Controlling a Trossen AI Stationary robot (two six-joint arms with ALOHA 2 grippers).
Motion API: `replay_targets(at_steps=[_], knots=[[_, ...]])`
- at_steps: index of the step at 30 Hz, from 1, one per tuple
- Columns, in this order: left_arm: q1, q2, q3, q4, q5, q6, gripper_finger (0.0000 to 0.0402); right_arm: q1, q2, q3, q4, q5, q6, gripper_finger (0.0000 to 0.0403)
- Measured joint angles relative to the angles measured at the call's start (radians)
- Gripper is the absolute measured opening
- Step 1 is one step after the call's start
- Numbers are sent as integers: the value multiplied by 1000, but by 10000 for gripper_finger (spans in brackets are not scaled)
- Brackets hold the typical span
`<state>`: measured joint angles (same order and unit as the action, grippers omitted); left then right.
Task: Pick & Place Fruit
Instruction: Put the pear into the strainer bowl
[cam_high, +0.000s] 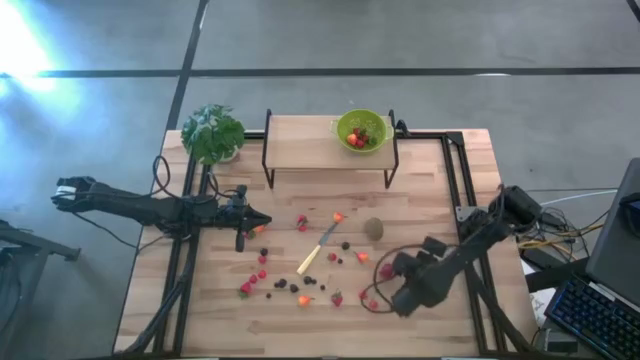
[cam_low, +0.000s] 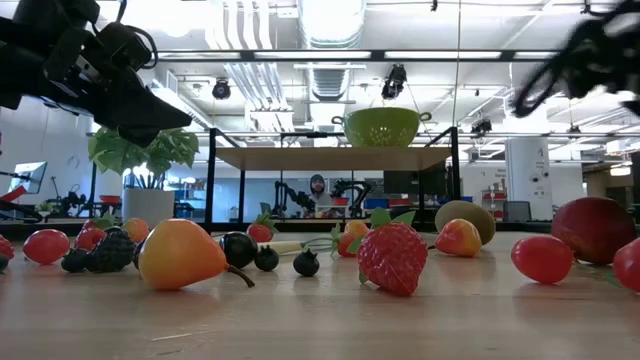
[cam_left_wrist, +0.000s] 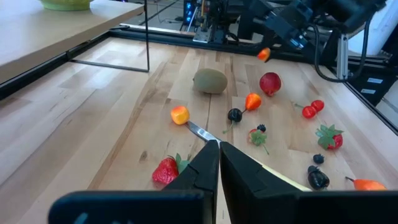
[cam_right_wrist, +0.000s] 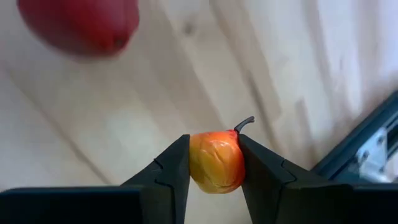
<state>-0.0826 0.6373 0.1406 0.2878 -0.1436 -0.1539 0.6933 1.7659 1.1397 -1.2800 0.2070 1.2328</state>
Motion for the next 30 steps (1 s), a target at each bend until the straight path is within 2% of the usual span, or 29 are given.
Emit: replay_targets(at_steps=[11,17,20,24,30], knots=[[0,0,0,-2,0,0,20,-202,-200,31,16,219,-292,104],[0,0,0,-9,0,0,20,-367,-327,66,140,313,-496,120],[0,0,0,-15,0,0,20,-462,-379,67,264,306,-649,123],[0,0,0,-15,0,0,20,-597,-435,67,414,211,-829,114],[0,0,0,-14,0,0,20,-796,-471,67,626,84,-993,108]])
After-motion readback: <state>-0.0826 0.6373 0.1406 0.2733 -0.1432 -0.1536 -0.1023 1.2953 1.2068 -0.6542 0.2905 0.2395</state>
